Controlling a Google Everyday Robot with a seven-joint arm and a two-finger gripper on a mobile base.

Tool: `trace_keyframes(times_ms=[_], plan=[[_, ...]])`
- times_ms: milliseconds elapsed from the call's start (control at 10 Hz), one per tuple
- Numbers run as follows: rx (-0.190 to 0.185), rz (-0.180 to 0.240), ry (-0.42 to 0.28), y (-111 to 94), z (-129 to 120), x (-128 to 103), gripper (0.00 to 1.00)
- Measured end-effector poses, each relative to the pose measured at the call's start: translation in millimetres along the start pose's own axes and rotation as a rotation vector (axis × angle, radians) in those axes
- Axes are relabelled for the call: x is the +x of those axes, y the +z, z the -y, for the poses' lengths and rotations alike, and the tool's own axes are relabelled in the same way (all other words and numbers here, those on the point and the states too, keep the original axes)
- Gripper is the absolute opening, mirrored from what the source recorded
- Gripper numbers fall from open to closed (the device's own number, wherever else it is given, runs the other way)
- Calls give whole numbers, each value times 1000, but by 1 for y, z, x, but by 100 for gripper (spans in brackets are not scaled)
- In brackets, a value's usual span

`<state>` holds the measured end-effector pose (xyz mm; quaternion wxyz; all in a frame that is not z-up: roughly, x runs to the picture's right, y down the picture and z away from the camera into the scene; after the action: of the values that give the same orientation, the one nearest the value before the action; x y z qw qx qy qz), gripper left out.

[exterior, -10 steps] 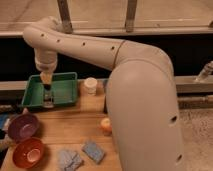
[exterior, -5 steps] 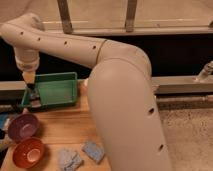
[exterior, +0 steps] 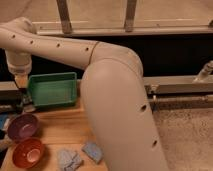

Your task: Wipe purple bowl with brush

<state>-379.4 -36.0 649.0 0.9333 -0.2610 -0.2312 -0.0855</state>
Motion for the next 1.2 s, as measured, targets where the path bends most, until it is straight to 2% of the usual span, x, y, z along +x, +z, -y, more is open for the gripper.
trace_keyframes(times_ms=[300,700,900,1200], plan=[[-5,-1,3,0,0,3,0],[-81,20,-33,36,-11,-9,0],[-113,32,-59,45,-19,-25,0],[-135,51,-91,50,-24,-42,0]])
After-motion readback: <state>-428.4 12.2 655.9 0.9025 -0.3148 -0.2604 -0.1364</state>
